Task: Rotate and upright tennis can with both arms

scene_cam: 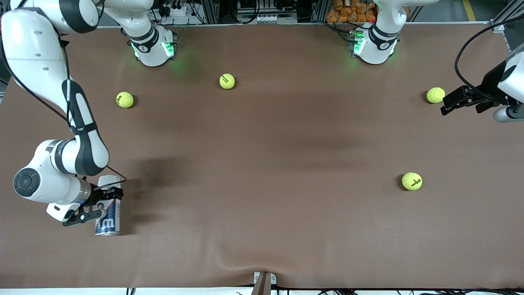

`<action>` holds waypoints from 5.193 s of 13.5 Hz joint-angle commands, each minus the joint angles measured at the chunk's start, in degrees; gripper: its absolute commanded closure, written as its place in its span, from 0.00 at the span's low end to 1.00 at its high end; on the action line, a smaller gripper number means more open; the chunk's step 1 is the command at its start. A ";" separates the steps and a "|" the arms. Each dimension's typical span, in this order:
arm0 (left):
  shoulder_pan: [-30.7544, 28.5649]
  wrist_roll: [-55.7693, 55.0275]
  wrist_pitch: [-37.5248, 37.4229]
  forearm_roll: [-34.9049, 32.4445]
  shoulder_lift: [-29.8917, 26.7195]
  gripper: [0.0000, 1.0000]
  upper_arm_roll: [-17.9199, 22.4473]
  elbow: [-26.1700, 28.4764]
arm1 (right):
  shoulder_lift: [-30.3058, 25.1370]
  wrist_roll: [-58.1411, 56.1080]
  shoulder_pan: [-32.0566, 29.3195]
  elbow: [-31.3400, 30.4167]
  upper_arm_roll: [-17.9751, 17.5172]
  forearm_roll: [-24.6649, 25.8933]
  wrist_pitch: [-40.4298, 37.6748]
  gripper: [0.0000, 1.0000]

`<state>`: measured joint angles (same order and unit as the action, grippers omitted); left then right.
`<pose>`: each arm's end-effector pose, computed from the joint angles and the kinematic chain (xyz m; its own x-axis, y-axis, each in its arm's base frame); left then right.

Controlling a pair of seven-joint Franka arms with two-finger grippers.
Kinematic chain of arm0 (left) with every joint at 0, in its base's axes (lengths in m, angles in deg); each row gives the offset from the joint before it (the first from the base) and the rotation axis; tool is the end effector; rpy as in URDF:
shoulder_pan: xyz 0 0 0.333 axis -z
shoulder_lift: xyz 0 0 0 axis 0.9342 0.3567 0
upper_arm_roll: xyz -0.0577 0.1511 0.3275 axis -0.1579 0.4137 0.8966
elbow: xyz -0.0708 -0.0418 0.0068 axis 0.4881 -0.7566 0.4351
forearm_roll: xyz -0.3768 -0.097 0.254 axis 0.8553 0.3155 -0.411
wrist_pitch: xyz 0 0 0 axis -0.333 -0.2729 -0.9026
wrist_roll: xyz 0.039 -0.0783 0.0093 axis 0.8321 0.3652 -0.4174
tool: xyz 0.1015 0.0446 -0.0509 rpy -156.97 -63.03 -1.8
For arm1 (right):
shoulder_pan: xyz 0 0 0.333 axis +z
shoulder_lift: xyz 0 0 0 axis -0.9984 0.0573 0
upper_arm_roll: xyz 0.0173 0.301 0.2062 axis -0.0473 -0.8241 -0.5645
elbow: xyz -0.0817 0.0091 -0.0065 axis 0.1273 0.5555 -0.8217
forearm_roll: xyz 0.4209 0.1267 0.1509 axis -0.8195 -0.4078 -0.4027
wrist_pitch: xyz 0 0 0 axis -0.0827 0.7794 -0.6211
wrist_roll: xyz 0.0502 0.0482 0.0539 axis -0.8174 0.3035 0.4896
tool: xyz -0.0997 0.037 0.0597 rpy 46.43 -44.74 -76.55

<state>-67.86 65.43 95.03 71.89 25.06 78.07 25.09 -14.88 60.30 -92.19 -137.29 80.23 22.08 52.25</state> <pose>0.6215 -0.0314 0.6447 0.9972 0.0745 -0.0063 0.0747 -0.9964 0.0392 0.8033 -0.0271 0.2351 0.9406 0.3374 -0.0380 0.3353 -0.9406 -0.0530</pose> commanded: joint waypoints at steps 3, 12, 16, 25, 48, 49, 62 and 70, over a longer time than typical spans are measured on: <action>-0.63 -0.55 -1.25 -0.19 0.43 0.00 -0.21 -1.26 | -5.50 -4.63 9.49 -1.64 -1.76 0.28 -6.94 0.30; -0.19 -0.64 -1.25 -0.19 0.43 0.00 -0.29 -1.17 | -2.53 -20.24 27.25 -1.73 -12.13 1.07 7.00 0.25; -0.27 -0.38 -1.25 -0.19 0.52 0.00 -0.21 -1.17 | 4.14 -30.64 31.39 -1.73 -12.05 0.98 18.68 0.25; -0.45 0.06 -2.83 -0.19 0.52 0.00 -0.21 -1.34 | 14.78 -25.03 45.01 5.56 -3.09 1.16 26.36 0.25; -1.77 3.21 -2.13 20.27 13.25 0.00 -0.21 -2.31 | -14.28 9.06 30.63 -4.69 -2.03 0.98 3.68 0.00; -1.77 4.88 -1.25 22.98 14.74 0.00 -0.29 -2.22 | -15.78 9.42 28.52 -6.28 -2.03 0.98 3.60 0.00; -1.95 25.62 4.64 48.65 24.87 0.00 -0.29 7.42 | -26.60 13.91 12.24 -8.58 -2.03 0.37 -17.49 0.00; -1.41 33.26 16.68 54.99 22.06 0.00 -6.09 20.00 | -28.80 18.22 7.85 -8.67 -2.20 0.28 -23.11 0.00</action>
<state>-68.85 95.08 110.19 123.75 50.51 72.08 39.85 -40.84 77.70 -81.46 -143.89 79.23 22.28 30.79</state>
